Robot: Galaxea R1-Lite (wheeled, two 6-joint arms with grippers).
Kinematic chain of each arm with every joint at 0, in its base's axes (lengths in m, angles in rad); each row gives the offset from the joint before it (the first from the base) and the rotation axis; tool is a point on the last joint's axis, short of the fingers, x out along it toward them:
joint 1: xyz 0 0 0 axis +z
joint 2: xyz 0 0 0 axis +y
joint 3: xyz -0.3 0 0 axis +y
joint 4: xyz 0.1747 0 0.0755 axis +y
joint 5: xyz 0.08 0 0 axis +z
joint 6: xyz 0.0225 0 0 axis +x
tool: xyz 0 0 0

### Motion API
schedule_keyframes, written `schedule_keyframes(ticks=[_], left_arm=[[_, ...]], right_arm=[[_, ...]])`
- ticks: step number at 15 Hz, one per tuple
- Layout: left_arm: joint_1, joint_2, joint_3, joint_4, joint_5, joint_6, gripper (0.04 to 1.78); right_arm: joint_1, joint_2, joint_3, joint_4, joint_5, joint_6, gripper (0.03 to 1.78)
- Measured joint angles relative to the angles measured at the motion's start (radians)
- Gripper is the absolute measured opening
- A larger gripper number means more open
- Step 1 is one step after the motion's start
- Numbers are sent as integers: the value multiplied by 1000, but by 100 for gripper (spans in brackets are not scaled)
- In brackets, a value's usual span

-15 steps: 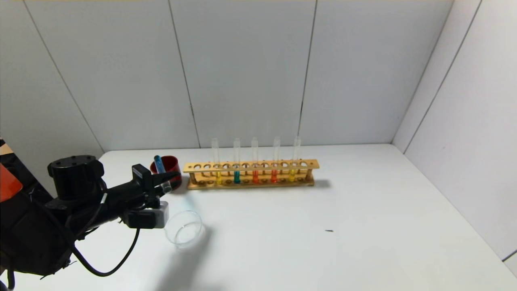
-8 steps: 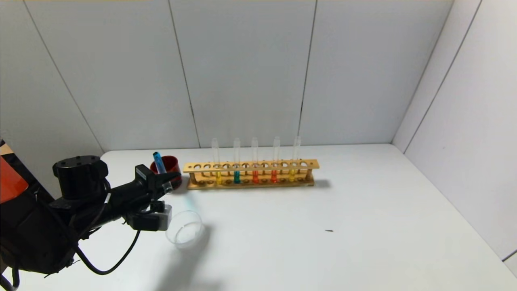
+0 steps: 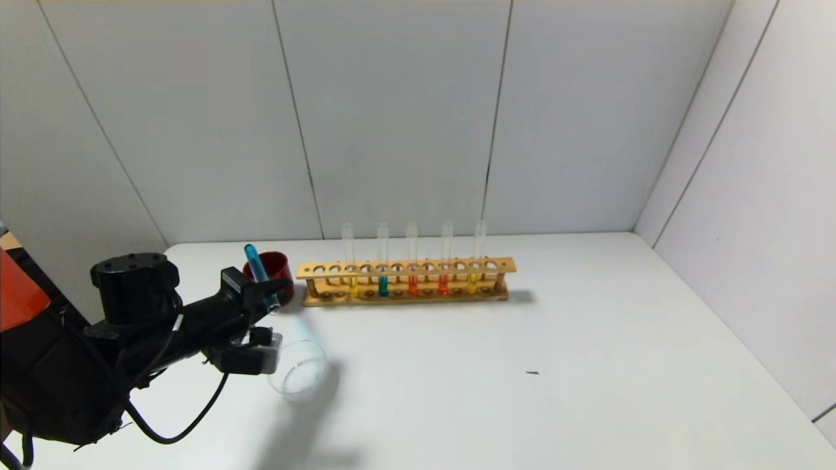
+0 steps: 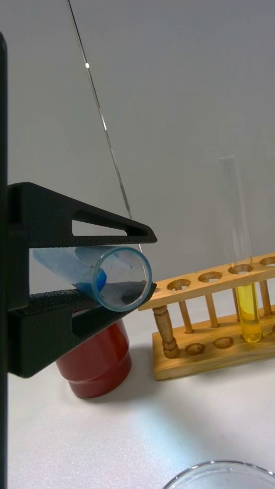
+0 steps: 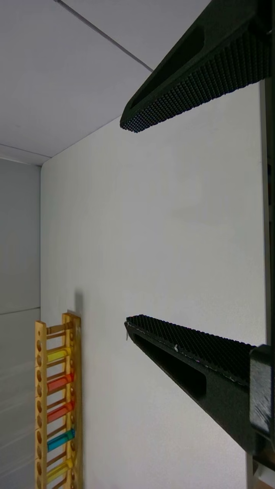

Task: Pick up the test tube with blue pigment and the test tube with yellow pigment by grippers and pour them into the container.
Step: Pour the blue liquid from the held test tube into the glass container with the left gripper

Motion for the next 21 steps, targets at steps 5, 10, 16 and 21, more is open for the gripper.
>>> schedule_keyframes(ticks=[5, 10, 16, 21], left_arm=[[-1, -7, 4, 0, 4, 50, 35], [-1, -2, 5, 1, 8, 82, 35], [-18, 17, 3, 0, 39, 114, 35], [-21, 22, 0, 0, 50, 115, 35]], right_arm=[[0, 0, 0, 0, 0, 0, 175], [0, 0, 0, 0, 0, 0, 175], [0, 0, 0, 0, 0, 0, 175], [0, 0, 0, 0, 0, 0, 175]])
